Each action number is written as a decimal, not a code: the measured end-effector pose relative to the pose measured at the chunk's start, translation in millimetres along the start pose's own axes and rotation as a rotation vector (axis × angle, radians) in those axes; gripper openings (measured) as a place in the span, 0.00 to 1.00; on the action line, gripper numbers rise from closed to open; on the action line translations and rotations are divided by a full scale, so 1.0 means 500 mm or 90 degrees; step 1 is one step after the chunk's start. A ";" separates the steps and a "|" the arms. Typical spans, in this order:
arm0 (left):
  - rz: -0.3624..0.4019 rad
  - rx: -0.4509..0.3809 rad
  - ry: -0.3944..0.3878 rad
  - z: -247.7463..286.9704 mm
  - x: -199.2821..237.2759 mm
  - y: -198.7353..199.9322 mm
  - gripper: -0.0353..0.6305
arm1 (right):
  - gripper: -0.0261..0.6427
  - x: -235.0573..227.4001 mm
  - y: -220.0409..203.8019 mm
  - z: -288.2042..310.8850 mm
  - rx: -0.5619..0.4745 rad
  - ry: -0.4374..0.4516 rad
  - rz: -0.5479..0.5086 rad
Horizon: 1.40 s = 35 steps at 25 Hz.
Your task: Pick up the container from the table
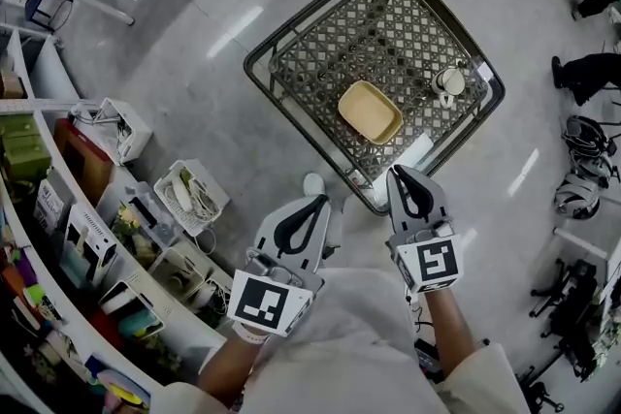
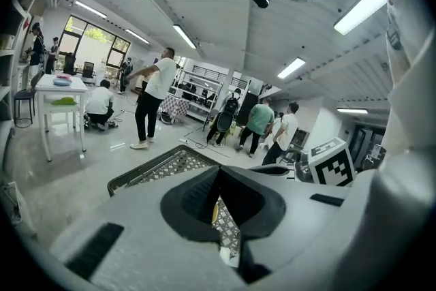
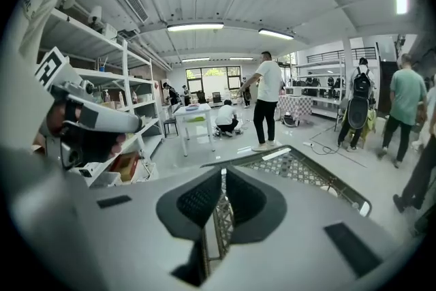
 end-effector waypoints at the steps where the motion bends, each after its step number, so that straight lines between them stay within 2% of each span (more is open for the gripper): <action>1: -0.001 0.005 0.001 0.005 0.003 -0.006 0.09 | 0.07 -0.004 -0.005 0.010 0.004 -0.001 -0.003; 12: -0.015 0.033 0.008 0.065 0.029 -0.052 0.09 | 0.07 -0.032 -0.088 0.111 0.051 0.007 -0.011; 17: -0.024 0.039 0.015 0.080 0.040 -0.068 0.09 | 0.15 -0.034 -0.126 0.159 0.077 0.015 -0.027; 35: -0.043 0.067 0.017 0.134 0.045 -0.122 0.09 | 0.19 -0.063 -0.282 0.295 0.185 0.036 -0.075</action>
Point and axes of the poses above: the fingertips, and each gripper's own axes: z forward along the fingers, x to its left, y out of its top, the point moved 1 cm from there along -z, backward along the fingers, and after that the axes turned 10 degrees about x, right-handed, at the moved point
